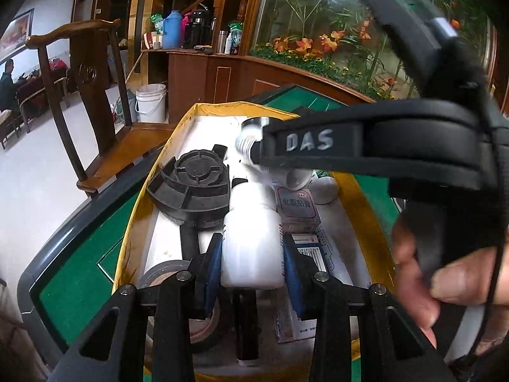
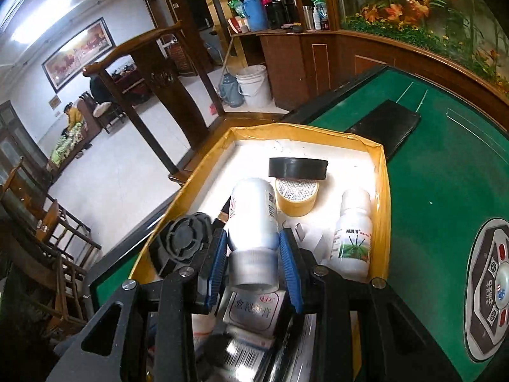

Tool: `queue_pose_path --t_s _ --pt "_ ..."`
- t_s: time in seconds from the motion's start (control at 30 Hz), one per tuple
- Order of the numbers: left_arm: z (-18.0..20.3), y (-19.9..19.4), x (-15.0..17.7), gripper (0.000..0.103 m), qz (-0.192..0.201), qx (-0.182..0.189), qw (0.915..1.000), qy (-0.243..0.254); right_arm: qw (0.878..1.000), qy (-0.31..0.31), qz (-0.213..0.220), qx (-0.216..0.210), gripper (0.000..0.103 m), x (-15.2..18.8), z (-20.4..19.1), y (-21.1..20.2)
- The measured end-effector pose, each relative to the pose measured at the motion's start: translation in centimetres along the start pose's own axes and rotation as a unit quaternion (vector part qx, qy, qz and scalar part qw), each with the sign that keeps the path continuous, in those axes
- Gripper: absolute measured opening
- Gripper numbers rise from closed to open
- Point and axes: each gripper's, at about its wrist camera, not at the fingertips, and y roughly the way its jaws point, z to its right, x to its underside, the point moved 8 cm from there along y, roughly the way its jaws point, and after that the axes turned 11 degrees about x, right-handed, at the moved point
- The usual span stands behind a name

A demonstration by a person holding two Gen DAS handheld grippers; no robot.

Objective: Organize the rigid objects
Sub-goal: 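Lower the pill bottles into the tray and open both grippers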

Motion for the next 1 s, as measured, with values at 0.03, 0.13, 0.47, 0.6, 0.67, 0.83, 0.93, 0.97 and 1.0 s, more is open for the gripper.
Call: queue_pose_path --t_s 0.03,0.13,0.47,0.6,0.67,0.83,0.93,0.97,1.0 --pt "0.0 0.0 0.0 0.04 -0.001 0.001 1.0 -0.001 1.0 -0.001 -0.003 0.003 0.033 0.1 0.0 0.2" --pt "0.2 -0.1 0.0 0.051 0.002 0.009 1.0 -0.002 1.0 0.01 0.002 -0.005 0.035 0.2 0.5 0.1" --pt "1.9 -1.2 0.5 0.08 0.012 0.002 0.9997 0.023 0.998 0.046 0.045 -0.017 0.055 0.3 3.3 -4.4" --pt "2.8 -2.2 0.9 0.086 0.029 -0.011 0.9989 0.035 0.996 0.057 0.069 0.004 0.068 2.0 5.2 -7.1" --pt "3.4 -3.1 1.0 0.092 0.052 -0.019 0.9977 0.039 0.994 0.071 0.084 0.019 0.079 3.0 6.7 -8.7" --pt "4.5 -4.9 1.2 0.102 0.089 -0.054 0.9926 0.062 0.99 0.087 0.095 0.054 0.084 7.3 10.1 -11.8" --pt "4.8 -5.2 1.4 0.102 0.08 -0.079 0.9903 0.081 0.988 0.086 0.1 0.077 0.085 10.3 11.4 -13.3" --pt "4.9 -5.3 1.4 0.102 0.076 -0.086 0.9897 0.086 0.988 0.078 0.1 0.084 0.085 11.7 11.5 -13.8" --pt "5.0 -5.4 1.5 0.102 0.076 -0.087 0.9893 0.09 0.989 0.07 0.099 0.089 0.085 12.8 11.4 -14.0"
